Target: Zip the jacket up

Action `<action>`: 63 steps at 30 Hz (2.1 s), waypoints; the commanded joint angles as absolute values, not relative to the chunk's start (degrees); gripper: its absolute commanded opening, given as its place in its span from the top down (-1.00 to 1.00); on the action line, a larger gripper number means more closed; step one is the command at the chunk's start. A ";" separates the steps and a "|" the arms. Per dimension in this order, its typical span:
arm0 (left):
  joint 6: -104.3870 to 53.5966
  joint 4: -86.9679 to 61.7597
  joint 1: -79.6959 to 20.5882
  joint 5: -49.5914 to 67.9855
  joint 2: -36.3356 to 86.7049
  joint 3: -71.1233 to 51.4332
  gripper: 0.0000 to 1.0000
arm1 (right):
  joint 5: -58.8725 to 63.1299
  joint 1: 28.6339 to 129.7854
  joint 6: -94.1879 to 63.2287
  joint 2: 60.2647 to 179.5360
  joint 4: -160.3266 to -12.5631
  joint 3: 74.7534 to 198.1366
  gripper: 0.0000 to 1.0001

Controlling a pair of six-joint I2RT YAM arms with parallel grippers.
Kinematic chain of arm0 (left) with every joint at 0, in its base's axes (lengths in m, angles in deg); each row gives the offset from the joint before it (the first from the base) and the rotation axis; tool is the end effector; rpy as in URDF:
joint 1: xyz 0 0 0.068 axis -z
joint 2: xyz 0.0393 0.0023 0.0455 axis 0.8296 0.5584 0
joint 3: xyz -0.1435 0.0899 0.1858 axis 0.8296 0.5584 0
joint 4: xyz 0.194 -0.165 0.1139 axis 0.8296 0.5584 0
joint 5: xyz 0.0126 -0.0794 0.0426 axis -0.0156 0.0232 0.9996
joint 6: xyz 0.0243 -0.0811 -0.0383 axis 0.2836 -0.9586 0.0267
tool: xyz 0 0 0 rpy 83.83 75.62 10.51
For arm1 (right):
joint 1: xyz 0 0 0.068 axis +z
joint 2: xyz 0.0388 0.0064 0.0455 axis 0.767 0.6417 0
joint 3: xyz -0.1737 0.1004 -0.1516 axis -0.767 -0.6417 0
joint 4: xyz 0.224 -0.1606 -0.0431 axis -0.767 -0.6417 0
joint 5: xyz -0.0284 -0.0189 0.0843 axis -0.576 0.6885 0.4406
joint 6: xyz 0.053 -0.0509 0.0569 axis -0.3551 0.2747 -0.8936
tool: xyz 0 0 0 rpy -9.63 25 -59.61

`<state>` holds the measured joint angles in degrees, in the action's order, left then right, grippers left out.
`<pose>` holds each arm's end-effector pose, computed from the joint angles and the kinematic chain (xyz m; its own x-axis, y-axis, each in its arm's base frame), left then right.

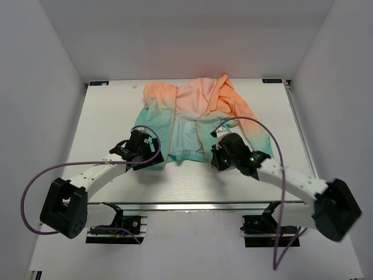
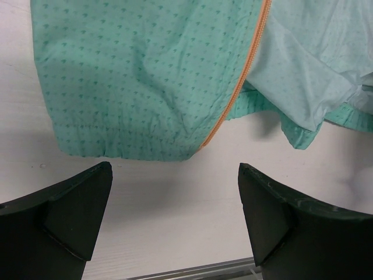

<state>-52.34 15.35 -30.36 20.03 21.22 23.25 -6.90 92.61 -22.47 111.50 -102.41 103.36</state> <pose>0.2547 -0.1185 0.1182 -0.8558 -0.2787 -0.4358 -0.1549 0.9419 -0.2981 0.2331 0.2108 0.1492 -0.6791 -0.2992 -0.6703 -0.5164 0.8437 0.1465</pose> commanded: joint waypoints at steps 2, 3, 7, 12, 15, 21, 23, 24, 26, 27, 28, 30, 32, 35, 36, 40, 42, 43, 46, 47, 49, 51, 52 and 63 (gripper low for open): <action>-52.40 17.27 -29.77 22.90 21.85 20.58 -0.96 | -15.40 94.73 -17.37 96.94 -73.77 91.25 1.00; -52.57 17.80 -29.77 23.34 21.94 20.32 -0.96 | -16.75 94.73 -17.98 94.83 -69.98 89.22 1.00; -52.58 19.21 -29.69 24.84 21.94 19.35 -0.96 | -16.07 94.82 -13.78 90.41 -64.57 86.74 1.00; -52.93 19.56 -29.69 25.46 22.02 18.99 -0.96 | -15.52 94.82 -11.47 93.84 -68.98 89.03 1.00; -52.84 20.08 -29.77 25.72 22.46 19.08 -0.96 | -17.64 94.82 -15.78 91.83 -63.10 85.79 1.00; -50.82 21.05 -29.69 27.13 25.45 17.85 -0.96 | -16.32 94.73 -21.05 95.76 -68.00 88.58 1.00; -50.29 20.53 -29.34 27.13 26.59 18.03 -0.96 | -16.50 94.82 -21.32 97.43 -69.93 90.34 1.00; -50.03 19.65 -28.81 27.04 27.81 18.20 -0.96 | -16.50 94.82 -21.50 99.01 -71.07 90.78 1.00; -48.80 18.95 -27.85 26.69 29.14 17.77 -0.96 | -16.32 94.82 -21.76 100.25 -71.87 91.48 1.00; -48.54 18.68 -26.01 27.12 30.10 16.81 -0.96 | -16.32 94.82 -21.76 101.21 -72.22 91.57 1.00; -47.49 18.59 -24.69 28.78 30.55 16.19 -0.96 | -16.41 94.82 -21.76 101.83 -72.49 91.92 1.00; -46.95 19.46 -21.18 31.24 31.86 14.78 -0.96 | -16.59 94.82 -21.94 102.97 -73.19 92.19 1.00; -46.34 19.99 -20.11 33.27 32.74 13.46 -0.93 | -16.76 94.73 -22.02 103.51 -73.37 92.45 1.00; -45.98 20.17 -19.93 33.36 34.32 13.46 -0.82 | -16.85 94.73 -22.11 104.12 -73.81 92.80 1.00; -45.90 20.35 -19.93 33.37 34.68 13.54 -0.78 | -16.85 94.73 -22.03 104.12 -73.98 92.89 1.00; -46.15 24.99 -19.32 33.54 35.56 10.92 -0.78 | -17.29 94.73 -21.24 104.04 -74.95 92.98 1.00; -46.42 28.59 -17.13 34.33 33.46 8.19 -0.80 | -17.81 94.73 -20.97 104.03 -75.39 93.07 1.00; -47.03 29.65 -16.16 34.86 32.41 7.40 -0.96 | -18.34 94.64 -20.80 103.95 -75.56 93.15 1.00; -46.86 31.95 -15.18 35.04 28.71 5.38 -0.96 | -18.69 94.64 -20.79 103.86 -75.92 93.24 1.00; -46.34 31.60 -15.18 35.04 27.92 5.20 -0.96 | -18.70 94.56 -20.79 103.77 -75.92 93.24 1.00; -44.59 30.11 -15.18 34.86 28.00 5.72 -0.96 | -18.43 94.38 -20.62 103.68 -75.92 93.24 1.00; -44.14 29.14 -15.18 35.12 29.92 5.55 -0.96 | -18.52 94.29 -20.53 103.77 -75.92 93.16 1.00; -43.96 28.70 -15.27 36.43 30.80 5.72 -0.96 | -18.52 94.29 -20.62 103.77 -75.92 93.07 1.00; -40.27 23.34 -15.36 36.18 40.47 4.06 -0.92 | -18.78 94.03 -20.00 104.91 -78.82 94.74 1.00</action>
